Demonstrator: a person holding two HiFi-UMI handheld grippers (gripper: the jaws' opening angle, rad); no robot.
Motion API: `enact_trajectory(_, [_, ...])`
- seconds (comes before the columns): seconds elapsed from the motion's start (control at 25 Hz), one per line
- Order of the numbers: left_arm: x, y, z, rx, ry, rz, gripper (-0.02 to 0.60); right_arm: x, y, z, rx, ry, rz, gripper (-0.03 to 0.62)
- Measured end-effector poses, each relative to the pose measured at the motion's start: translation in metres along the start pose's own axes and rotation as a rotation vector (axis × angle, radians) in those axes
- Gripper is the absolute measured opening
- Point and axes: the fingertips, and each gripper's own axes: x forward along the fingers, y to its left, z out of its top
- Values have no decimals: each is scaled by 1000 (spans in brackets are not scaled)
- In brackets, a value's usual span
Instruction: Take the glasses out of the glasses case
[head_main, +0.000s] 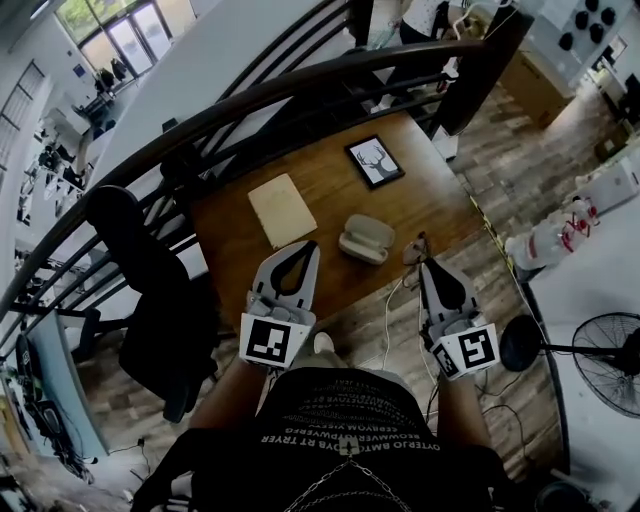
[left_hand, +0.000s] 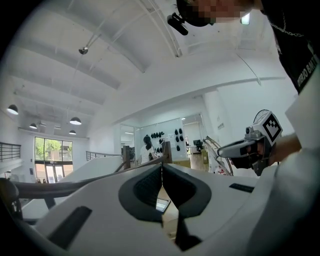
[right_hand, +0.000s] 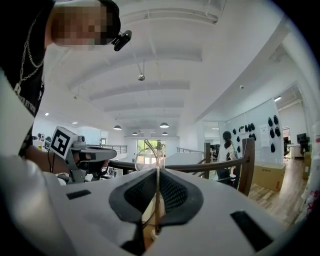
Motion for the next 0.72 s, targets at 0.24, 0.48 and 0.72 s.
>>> enact_trajectory(0.24, [13,14,1,-5,-18,-24,28,17,0,8,-22,-4,-14,26])
enact_trajectory(0.48, [27,14,-9,-18,-1,-29,28,22,-17,3,-17,7,-23,26])
enact_trajectory(0.72, [40,19,-15,-25,13,5,29,40,-32,-10,5,16,12,26])
